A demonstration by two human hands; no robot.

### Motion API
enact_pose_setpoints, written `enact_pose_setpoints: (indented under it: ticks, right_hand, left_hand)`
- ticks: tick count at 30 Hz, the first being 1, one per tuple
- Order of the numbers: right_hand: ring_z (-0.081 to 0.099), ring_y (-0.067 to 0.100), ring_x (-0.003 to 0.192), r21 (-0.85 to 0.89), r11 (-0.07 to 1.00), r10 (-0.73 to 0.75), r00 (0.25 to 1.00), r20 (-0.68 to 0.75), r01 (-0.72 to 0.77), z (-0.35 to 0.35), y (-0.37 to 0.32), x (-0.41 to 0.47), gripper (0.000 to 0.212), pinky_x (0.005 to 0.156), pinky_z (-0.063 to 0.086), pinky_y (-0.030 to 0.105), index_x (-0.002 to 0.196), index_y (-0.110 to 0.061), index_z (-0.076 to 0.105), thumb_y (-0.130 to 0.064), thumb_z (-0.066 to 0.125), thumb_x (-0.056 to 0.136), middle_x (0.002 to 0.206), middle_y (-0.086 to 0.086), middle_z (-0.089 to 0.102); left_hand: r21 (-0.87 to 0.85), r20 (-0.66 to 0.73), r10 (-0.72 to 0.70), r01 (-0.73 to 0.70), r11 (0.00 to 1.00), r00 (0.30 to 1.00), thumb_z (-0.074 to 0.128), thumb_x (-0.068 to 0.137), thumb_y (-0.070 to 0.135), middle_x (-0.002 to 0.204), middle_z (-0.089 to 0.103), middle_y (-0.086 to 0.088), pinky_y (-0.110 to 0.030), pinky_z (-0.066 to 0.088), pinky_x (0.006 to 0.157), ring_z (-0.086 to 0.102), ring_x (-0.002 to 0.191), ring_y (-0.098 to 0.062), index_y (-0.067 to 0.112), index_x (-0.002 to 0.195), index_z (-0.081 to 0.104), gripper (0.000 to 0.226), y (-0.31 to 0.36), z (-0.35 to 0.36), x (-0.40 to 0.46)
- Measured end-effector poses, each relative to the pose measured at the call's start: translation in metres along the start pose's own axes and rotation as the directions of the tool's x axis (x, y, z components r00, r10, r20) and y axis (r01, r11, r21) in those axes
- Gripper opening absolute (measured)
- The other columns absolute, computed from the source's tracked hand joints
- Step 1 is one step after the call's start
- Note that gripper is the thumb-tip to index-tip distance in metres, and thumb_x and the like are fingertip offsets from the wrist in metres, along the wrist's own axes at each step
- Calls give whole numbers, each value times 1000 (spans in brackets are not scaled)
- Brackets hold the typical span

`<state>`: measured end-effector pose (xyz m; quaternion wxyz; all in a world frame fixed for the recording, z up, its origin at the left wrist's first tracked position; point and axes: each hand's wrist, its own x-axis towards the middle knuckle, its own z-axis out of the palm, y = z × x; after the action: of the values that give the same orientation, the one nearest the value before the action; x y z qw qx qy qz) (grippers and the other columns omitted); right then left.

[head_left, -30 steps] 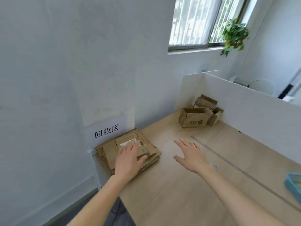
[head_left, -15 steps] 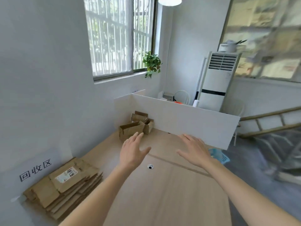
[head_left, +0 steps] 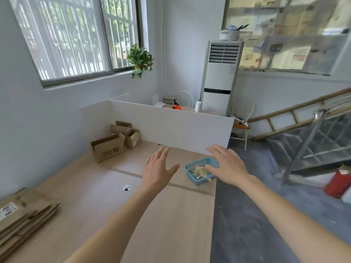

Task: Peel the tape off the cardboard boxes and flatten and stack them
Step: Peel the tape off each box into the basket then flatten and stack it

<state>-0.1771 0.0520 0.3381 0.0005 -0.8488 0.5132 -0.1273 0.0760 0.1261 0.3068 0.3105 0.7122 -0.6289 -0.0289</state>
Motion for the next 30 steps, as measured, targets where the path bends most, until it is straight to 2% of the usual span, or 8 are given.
enact_pose_setpoints:
  ticks: [6,12,19,27,30]
  right_hand:
    - [23,14,152,-12,999,-31,998,61,32,18,101,3,76,124,18,40,159,-32,23,-63,50,95,167,-6,23]
    - [22,13,152,19,999,-29,998,52,28,26,156,24,76,125,17,41,159,-32,25,-62,52,94,167,-6,24]
    - [20,13,153,21,996,-91,993,75,90,34,178,86,75,125,17,40,160,-30,25,-60,52,96,167,-5,23]
    - [20,15,154,-24,977,-207,973,102,210,31,175,226,75,125,16,41,160,-29,23,-58,51,97,168,-4,21]
    - [22,16,153,-39,964,-258,964,66,261,24,163,279,75,124,19,41,160,-29,25,-58,53,96,166,-4,24]
  left_hand:
    - [-10,48,-63,64,998,997,59,94,60,167,26,5,-39,22,124,26,152,-17,29,159,27,79,64,74,21]
    - [26,64,-80,79,997,995,59,94,60,167,26,4,-38,23,124,26,152,-17,30,160,27,79,92,110,52]
    - [27,42,-90,89,996,995,59,95,60,166,28,4,-40,24,123,27,152,-18,29,159,28,77,95,139,107]
    - [43,-27,-164,166,985,986,60,94,59,166,28,-1,-42,22,124,27,152,-23,29,159,28,78,54,152,213]
    - [82,-62,-165,170,982,984,58,95,61,167,26,0,-40,17,125,25,152,-21,31,159,27,78,35,144,250]
